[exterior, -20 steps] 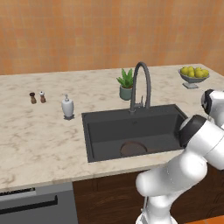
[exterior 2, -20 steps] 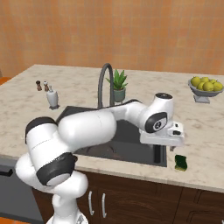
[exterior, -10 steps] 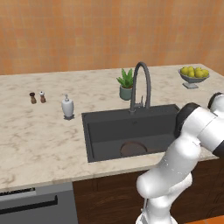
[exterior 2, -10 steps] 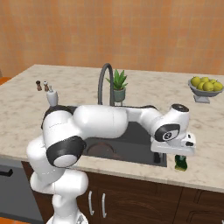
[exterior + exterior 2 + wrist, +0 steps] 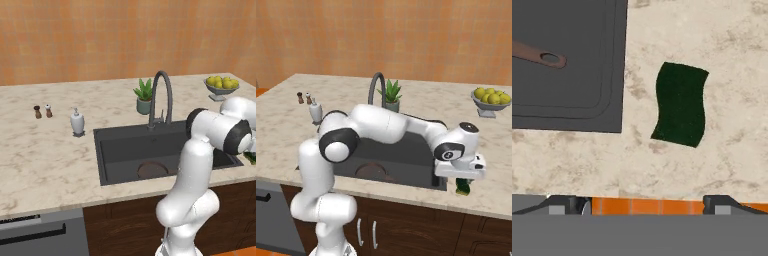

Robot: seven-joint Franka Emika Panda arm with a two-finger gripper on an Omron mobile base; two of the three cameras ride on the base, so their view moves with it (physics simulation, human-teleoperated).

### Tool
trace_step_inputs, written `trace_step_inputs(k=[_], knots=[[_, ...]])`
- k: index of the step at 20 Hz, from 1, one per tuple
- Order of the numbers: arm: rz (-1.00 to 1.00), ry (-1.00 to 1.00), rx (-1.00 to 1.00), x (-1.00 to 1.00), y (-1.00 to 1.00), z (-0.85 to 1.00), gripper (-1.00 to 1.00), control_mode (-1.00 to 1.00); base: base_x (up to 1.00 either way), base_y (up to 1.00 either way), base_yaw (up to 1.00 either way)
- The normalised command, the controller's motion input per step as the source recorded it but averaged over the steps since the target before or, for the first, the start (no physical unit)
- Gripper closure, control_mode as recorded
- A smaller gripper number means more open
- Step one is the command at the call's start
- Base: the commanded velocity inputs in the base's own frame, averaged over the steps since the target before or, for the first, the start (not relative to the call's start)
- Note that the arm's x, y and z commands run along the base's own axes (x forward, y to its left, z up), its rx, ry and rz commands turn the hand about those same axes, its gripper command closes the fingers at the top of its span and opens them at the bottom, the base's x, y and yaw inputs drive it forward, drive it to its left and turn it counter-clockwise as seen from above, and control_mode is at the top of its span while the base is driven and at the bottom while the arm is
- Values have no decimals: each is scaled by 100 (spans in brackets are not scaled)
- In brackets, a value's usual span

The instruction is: Pick the pan and sponge and place them into the sink. Then turn on the water.

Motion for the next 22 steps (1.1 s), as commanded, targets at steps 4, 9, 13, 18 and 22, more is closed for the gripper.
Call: trace_step_inputs(k=[4, 9, 13, 18, 22], knots=[[12, 0, 4, 19, -37, -14, -100, -100, 0, 0, 0], [5, 0, 2, 13, -13, -6, -100, -100, 0, 0, 0], [0, 0, 0, 3, 13, 0, -100, -100, 0, 0, 0], [-2, -6, 0, 0, 47, -21, -100, -100, 0, 0, 0], [-2, -10, -1, 4, 35, -24, -100, -100, 0, 0, 0]])
